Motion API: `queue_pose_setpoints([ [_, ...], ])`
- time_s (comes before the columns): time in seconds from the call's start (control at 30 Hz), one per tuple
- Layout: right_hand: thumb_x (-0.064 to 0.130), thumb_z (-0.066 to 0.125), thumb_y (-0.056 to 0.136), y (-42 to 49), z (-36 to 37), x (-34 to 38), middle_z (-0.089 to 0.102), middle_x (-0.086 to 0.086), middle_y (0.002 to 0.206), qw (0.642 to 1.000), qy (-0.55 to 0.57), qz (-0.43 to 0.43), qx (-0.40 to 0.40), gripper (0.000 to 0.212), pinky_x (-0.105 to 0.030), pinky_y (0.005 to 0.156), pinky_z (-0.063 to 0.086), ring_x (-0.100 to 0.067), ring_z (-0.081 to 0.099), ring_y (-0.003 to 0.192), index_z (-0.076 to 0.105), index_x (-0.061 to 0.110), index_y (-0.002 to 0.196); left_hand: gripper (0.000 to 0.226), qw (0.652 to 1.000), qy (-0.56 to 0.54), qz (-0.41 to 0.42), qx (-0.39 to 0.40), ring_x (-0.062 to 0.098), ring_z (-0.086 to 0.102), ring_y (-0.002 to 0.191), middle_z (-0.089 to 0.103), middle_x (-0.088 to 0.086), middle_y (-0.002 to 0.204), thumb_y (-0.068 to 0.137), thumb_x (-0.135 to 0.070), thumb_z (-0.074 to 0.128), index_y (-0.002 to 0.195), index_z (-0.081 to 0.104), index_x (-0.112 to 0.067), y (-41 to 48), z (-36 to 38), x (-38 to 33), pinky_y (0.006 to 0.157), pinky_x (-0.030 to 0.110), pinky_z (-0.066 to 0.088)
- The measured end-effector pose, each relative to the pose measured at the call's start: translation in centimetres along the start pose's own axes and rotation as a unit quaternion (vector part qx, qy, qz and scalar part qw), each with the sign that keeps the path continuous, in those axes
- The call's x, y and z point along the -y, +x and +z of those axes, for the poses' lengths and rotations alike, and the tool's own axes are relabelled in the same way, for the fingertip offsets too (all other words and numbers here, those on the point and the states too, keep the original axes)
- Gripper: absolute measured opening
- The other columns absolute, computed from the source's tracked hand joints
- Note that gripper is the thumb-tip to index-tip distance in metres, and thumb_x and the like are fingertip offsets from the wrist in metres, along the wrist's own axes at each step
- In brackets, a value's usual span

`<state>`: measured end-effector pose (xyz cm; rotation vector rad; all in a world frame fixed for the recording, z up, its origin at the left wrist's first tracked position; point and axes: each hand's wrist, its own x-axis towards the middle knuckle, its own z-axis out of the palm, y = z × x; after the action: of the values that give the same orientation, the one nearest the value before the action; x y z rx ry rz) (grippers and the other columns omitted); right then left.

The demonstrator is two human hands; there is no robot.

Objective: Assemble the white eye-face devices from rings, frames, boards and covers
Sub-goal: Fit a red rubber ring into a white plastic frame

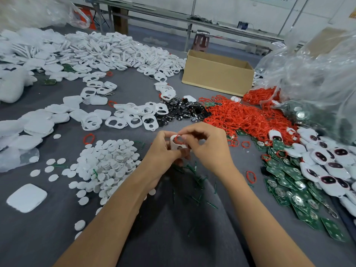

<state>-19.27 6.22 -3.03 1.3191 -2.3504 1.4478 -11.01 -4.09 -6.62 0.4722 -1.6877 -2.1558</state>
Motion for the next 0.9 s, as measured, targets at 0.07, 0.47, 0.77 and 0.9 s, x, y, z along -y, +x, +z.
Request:
queue_pose_setpoints([
  [0.07, -0.001, 0.069, 0.08, 0.0, 0.1, -0.1, 0.068, 0.006, 0.081, 0.999, -0.023, -0.015, -0.017, 0.016, -0.019, 0.072, 0.048, -0.005, 0.06, 0.076, 0.075, 0.013, 0.085, 0.03, 1.0, 0.002, 0.009, 0.007, 0.013, 0.064, 0.06, 0.068, 0.005, 0.078, 0.084, 0.008, 0.066, 0.103, 0.054, -0.014, 0.0, 0.0, -0.2, 0.046, 0.021, 0.045],
  [0.47, 0.001, 0.068, 0.081, -0.3, 1.2, -0.6, 0.068, -0.005, 0.082, 0.99, -0.1, -0.076, -0.062, 0.009, -0.032, 0.072, 0.049, -0.02, 0.062, 0.077, 0.074, 0.008, 0.083, 0.016, 0.995, -0.063, -0.024, 0.072, 0.013, 0.069, 0.07, 0.072, 0.008, 0.088, 0.092, 0.006, 0.055, 0.095, 0.064, -0.006, -0.4, 0.5, -0.8, 0.062, 0.026, 0.058],
  [0.77, 0.0, 0.069, 0.08, -0.4, 1.2, -0.8, 0.069, -0.005, 0.082, 0.989, -0.099, -0.082, -0.073, 0.01, -0.027, 0.073, 0.047, -0.019, 0.062, 0.077, 0.075, 0.007, 0.082, 0.018, 0.992, -0.089, -0.002, 0.085, 0.01, 0.07, 0.075, 0.074, 0.003, 0.085, 0.092, 0.008, 0.052, 0.095, 0.064, -0.005, -0.5, 0.5, -0.7, 0.063, 0.024, 0.057],
  [0.9, -0.003, 0.069, 0.078, -0.3, 1.1, -0.8, 0.069, -0.004, 0.081, 0.988, -0.088, -0.089, -0.085, 0.012, -0.017, 0.073, 0.045, -0.016, 0.062, 0.077, 0.075, 0.006, 0.081, 0.017, 0.985, -0.142, -0.012, 0.097, 0.014, 0.069, 0.083, 0.073, 0.009, 0.094, 0.094, 0.004, 0.048, 0.102, 0.062, 0.001, -0.4, 0.3, -0.8, 0.071, 0.026, 0.058],
])
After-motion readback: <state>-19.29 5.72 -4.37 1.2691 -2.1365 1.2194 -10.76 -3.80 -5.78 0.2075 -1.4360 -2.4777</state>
